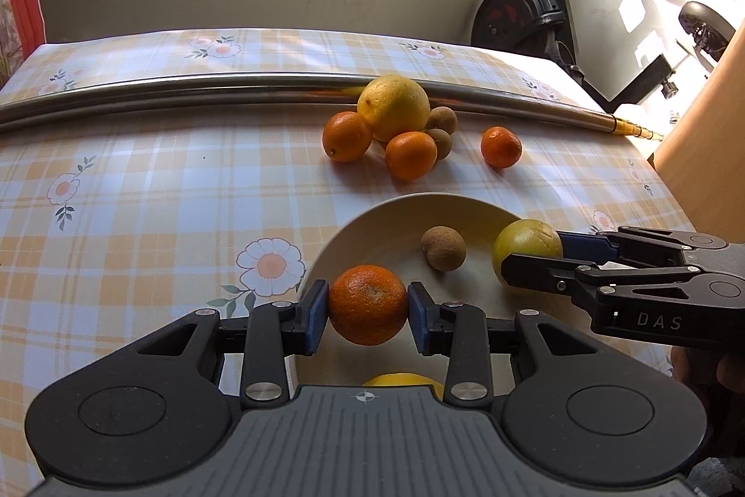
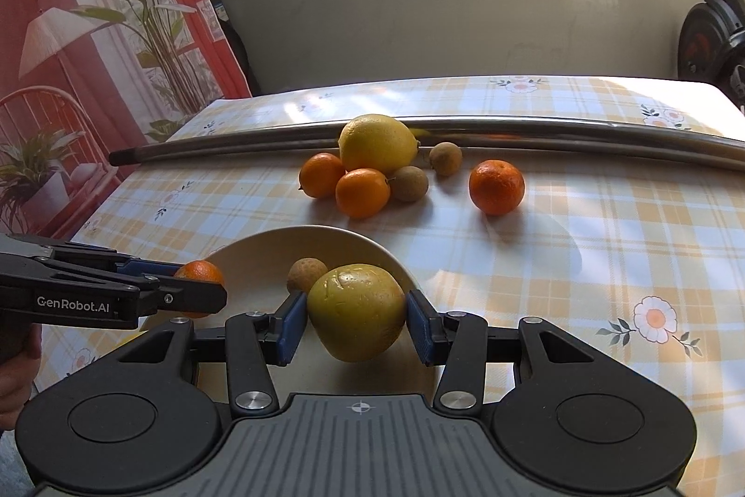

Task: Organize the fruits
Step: 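Carry both fruits to the plate and open the right gripper over it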

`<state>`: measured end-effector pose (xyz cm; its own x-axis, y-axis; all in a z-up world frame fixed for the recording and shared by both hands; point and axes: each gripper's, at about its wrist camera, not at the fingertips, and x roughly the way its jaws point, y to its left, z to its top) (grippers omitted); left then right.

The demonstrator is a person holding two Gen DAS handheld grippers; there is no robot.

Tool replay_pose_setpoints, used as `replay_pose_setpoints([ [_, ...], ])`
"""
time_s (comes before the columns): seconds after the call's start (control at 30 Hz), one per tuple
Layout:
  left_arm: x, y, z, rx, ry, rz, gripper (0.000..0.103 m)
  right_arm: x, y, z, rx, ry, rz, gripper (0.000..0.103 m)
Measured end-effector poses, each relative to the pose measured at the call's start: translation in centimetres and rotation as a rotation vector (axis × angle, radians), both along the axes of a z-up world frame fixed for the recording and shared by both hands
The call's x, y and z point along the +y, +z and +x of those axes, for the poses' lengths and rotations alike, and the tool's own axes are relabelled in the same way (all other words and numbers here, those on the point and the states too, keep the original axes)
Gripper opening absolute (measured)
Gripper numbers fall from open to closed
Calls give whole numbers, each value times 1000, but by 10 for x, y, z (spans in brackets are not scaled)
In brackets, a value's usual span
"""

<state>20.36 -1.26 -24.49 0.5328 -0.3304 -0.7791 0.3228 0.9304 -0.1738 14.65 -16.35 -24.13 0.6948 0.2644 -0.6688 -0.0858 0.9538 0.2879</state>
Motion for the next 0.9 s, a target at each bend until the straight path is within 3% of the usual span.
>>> replay_pose_setpoints([
  [0.9, -2, -6, 7, 35, 18, -7, 39, 5, 0, 13, -12, 24, 0, 44],
])
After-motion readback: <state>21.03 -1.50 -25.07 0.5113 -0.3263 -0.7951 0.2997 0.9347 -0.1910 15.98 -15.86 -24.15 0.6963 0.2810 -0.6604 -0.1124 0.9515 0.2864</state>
